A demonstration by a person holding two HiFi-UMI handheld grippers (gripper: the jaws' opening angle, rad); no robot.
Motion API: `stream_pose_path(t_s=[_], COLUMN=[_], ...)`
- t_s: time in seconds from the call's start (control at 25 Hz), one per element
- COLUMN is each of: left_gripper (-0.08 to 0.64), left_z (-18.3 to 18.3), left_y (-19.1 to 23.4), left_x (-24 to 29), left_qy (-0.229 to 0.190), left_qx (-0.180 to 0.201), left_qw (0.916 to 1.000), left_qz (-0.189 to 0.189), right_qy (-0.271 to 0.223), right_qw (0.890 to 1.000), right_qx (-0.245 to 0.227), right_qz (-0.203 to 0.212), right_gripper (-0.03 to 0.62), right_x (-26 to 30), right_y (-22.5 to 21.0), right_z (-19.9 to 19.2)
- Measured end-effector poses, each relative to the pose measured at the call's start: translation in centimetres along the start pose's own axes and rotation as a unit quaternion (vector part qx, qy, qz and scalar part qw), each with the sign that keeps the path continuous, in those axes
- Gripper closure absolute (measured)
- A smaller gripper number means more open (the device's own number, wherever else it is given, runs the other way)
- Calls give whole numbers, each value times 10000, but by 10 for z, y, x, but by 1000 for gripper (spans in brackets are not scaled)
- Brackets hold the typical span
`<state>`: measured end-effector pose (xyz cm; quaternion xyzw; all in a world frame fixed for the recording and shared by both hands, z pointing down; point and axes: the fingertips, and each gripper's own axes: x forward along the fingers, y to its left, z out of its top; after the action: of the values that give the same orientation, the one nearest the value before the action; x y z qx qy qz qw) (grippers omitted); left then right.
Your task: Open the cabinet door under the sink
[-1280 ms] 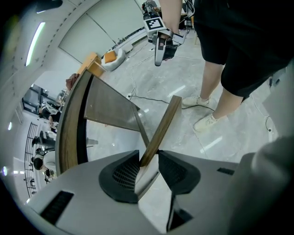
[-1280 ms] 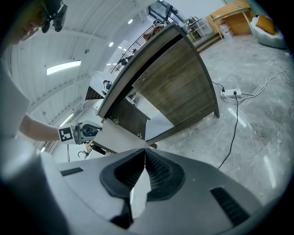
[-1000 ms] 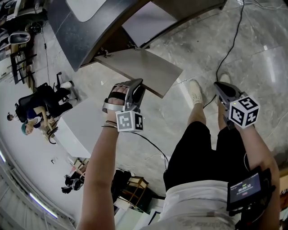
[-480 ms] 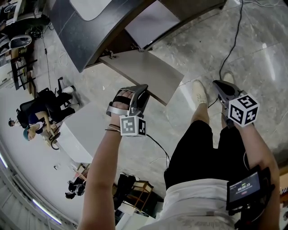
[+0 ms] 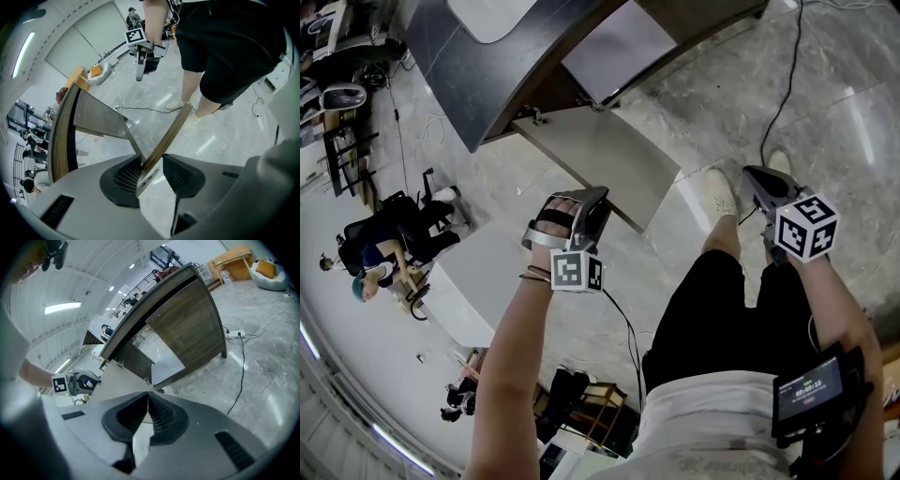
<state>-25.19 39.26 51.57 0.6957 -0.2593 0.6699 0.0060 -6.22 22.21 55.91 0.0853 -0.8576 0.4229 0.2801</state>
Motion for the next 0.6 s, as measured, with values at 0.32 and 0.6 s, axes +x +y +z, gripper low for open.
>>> stream_pose_path(t_s=[0.32,0.6], left_gripper=[416,416], left_z=[-4,-17], left_y=[-9,-23], left_x=[0,-5], left_qy=[-28,-11], left_qx=[455,995], left_qw=[9987,9936], left_qz=[-215,-527], right_qy=[-50,-64], right_qw=[10000,9999], right_qx=[13,47], right_qz=[-64,-103], right_gripper=[577,577], right_x=[-3,-3], right_y=[-4,-6], right_z=[4,3])
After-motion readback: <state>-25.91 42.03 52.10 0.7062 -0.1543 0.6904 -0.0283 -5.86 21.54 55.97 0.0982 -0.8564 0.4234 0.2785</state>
